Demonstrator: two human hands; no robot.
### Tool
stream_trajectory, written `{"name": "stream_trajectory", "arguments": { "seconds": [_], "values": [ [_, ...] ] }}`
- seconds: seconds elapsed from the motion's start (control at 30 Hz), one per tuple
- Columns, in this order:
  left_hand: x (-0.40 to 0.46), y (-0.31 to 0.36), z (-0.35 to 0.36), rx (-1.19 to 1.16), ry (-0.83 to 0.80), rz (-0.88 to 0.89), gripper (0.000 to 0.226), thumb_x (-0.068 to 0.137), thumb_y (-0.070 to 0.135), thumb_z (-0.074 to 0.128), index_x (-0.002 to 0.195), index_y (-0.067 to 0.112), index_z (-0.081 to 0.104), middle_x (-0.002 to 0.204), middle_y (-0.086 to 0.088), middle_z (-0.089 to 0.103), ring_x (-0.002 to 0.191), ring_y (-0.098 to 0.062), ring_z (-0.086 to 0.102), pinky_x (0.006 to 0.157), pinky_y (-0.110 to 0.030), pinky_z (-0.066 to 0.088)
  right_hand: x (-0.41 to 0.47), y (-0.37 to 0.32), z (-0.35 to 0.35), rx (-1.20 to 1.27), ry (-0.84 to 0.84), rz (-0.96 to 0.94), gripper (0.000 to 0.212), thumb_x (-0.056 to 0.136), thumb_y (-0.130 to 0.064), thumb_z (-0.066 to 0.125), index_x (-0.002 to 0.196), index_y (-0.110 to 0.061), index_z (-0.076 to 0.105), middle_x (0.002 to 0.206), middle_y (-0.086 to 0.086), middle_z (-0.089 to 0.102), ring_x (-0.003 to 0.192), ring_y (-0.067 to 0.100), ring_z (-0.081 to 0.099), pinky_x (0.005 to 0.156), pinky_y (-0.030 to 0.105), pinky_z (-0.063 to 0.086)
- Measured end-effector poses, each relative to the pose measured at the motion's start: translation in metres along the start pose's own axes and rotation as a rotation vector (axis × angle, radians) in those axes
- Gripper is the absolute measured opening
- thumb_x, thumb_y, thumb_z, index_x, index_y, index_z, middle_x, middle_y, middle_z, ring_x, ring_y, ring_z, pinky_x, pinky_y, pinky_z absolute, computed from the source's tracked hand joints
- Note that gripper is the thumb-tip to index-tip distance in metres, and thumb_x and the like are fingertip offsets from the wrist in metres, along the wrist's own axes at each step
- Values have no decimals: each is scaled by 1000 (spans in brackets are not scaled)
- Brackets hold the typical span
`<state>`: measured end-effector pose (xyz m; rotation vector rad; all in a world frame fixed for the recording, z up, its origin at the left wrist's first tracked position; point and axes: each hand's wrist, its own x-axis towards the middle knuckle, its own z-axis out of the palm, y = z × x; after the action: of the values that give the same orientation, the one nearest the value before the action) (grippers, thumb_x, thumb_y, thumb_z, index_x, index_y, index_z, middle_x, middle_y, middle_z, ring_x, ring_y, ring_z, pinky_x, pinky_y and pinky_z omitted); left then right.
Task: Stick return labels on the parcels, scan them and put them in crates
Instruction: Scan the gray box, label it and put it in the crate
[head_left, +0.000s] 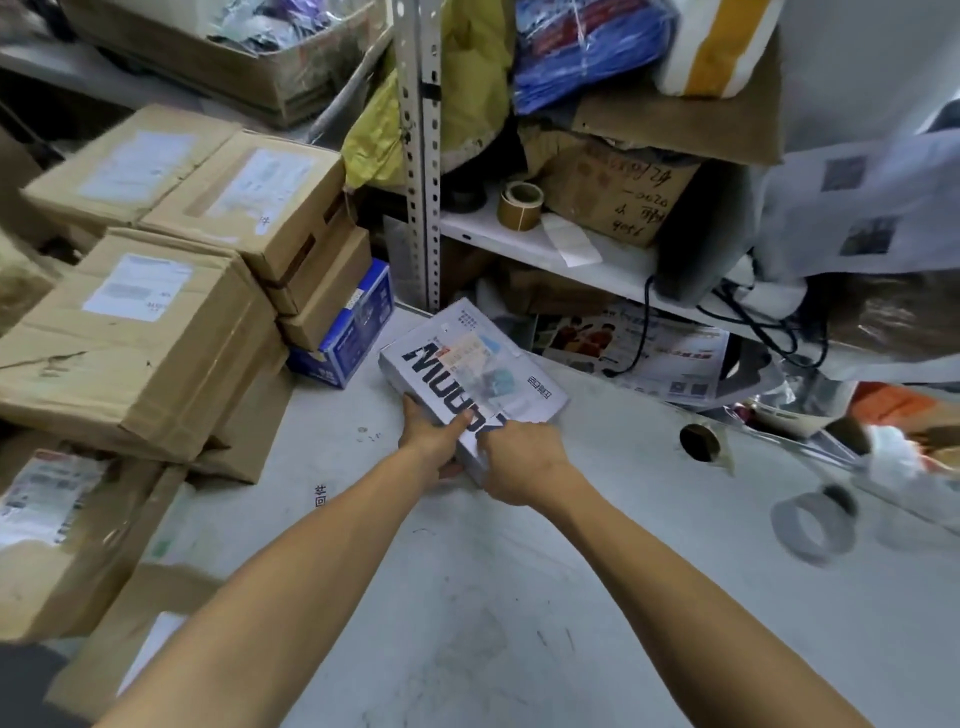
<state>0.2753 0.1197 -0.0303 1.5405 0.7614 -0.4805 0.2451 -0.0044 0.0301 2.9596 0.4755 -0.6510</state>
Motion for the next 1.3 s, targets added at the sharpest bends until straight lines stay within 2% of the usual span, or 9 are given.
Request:
{"name": "stream_trajectory", "arguments": {
  "seconds": [0.13, 0.3, 0.4, 0.53, 0.67, 0.83, 1.0, 1.17, 1.3],
  "values": [
    [-20, -11, 8, 129, -177, -34, 72, 85, 19, 82, 130, 50, 36, 113, -6, 70, 92, -32, 73, 65, -54, 63, -14, 22, 14, 187, 118, 219, 41, 89, -53, 59, 116, -21, 64, 111, 4, 67, 104, 26, 63, 84, 35, 41],
    [-46, -35, 22, 185, -269, -53, 81, 87, 12, 79, 147, 38, 31, 111, -3, 71, 87, -24, 74, 61, -44, 62, -46, 77, 58, 610, 63, 587, 130, 52, -74, 84, 154, -24, 20, 144, 5, 44, 127, 29, 47, 99, 46, 46],
    [-55, -48, 24, 189, -276, -102, 74, 84, 14, 82, 146, 26, 42, 109, -4, 73, 90, -25, 75, 71, -46, 63, -71, 92, 78, 816, -37, 645, 109, 48, -69, 90, 130, -17, 41, 125, 2, 58, 100, 20, 55, 83, 37, 55],
    [-71, -70, 23, 219, -283, -58, 63, 78, 20, 88, 133, 34, 59, 109, 1, 76, 90, -22, 75, 77, -40, 63, -105, 90, 101, 882, 10, 624, 94, 52, -61, 93, 115, -17, 42, 110, -1, 54, 98, 20, 56, 79, 35, 55],
    [-97, -84, 30, 181, -303, 77, 69, 79, 21, 86, 134, 46, 54, 119, 3, 71, 103, -25, 68, 85, -50, 58, -134, 89, 124, 1031, 181, 597, 92, 48, -56, 97, 114, -17, 46, 107, -2, 60, 97, 21, 62, 76, 36, 58],
    [-127, -79, 50, 120, -357, 199, 99, 79, 10, 85, 157, 38, 29, 117, -3, 71, 98, -22, 71, 59, -36, 59, -169, 96, 140, 1168, 375, 553, 94, 43, -56, 97, 118, -18, 55, 110, -4, 68, 97, 15, 68, 73, 30, 61],
    [-146, -83, 77, 156, -377, 296, 104, 75, 11, 88, 158, 34, 30, 134, -5, 62, 117, -29, 62, 72, -46, 62, -215, 117, 145, 1157, 364, 506, 67, 67, -55, 88, 117, -24, 55, 110, -11, 65, 99, 13, 64, 78, 24, 53],
    [-167, -93, 105, 241, -432, 343, 97, 79, 8, 84, 158, 30, 31, 131, -2, 58, 115, -29, 59, 94, -61, 54, -290, 156, 180, 940, 508, 821, 43, 95, -53, 59, 117, -17, 62, 97, -2, 68, 90, 19, 62, 74, 32, 47],
    [-180, -106, 130, 309, -483, 348, 95, 79, 12, 84, 157, 32, 34, 128, -1, 60, 112, -30, 60, 75, -50, 60, -362, 175, 220, 952, 594, 1127, 14, 94, -35, 60, 94, -21, 61, 84, -3, 64, 84, 23, 63, 70, 32, 47]
  ]
}}
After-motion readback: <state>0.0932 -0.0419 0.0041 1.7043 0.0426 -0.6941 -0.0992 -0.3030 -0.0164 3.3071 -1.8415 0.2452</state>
